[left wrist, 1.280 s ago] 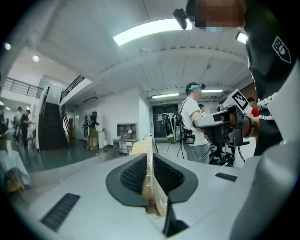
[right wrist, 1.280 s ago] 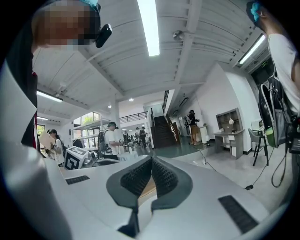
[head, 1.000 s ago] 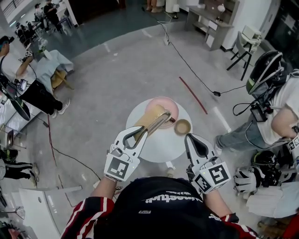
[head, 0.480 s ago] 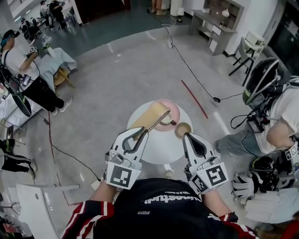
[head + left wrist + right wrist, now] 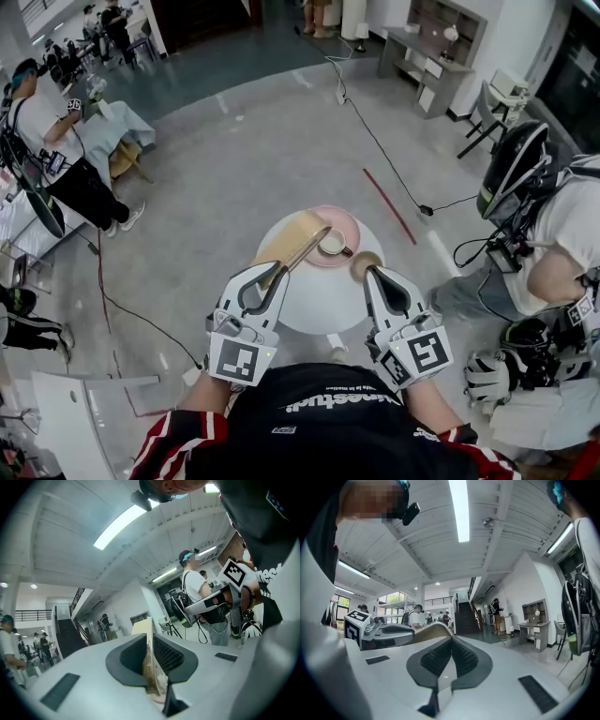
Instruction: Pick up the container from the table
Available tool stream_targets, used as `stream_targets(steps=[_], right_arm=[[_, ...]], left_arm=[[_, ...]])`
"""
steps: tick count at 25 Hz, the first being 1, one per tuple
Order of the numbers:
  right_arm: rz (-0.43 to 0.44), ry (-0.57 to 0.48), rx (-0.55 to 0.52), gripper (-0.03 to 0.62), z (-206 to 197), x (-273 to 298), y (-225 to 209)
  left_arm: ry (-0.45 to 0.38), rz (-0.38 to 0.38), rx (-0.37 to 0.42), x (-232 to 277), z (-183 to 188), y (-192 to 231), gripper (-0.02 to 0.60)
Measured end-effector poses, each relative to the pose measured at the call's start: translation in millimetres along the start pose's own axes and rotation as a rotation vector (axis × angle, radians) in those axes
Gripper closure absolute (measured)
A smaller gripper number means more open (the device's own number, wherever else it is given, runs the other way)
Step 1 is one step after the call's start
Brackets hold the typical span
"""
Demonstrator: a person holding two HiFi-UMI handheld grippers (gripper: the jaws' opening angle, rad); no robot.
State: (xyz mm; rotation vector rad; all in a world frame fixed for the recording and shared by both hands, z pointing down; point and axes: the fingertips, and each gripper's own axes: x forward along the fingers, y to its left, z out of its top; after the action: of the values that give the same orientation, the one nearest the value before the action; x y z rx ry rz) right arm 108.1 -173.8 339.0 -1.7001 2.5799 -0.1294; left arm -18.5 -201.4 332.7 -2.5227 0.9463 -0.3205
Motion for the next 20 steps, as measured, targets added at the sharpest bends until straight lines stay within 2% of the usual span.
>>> stream_targets(steps=[8, 20], right_arm=[[-0.003, 0.002, -0.017, 0.582, 1.2, -0.3, 4.6], [0.001, 0.021, -0.034, 0.583, -1.6, -9.4, 13.6]], left_arm=[[-0.033, -0.003, -0.047, -6.4, 7.2, 3.0, 0.526], [-0.056, 0.007, -0.070, -16.6, 14.8, 3.9, 0.525]])
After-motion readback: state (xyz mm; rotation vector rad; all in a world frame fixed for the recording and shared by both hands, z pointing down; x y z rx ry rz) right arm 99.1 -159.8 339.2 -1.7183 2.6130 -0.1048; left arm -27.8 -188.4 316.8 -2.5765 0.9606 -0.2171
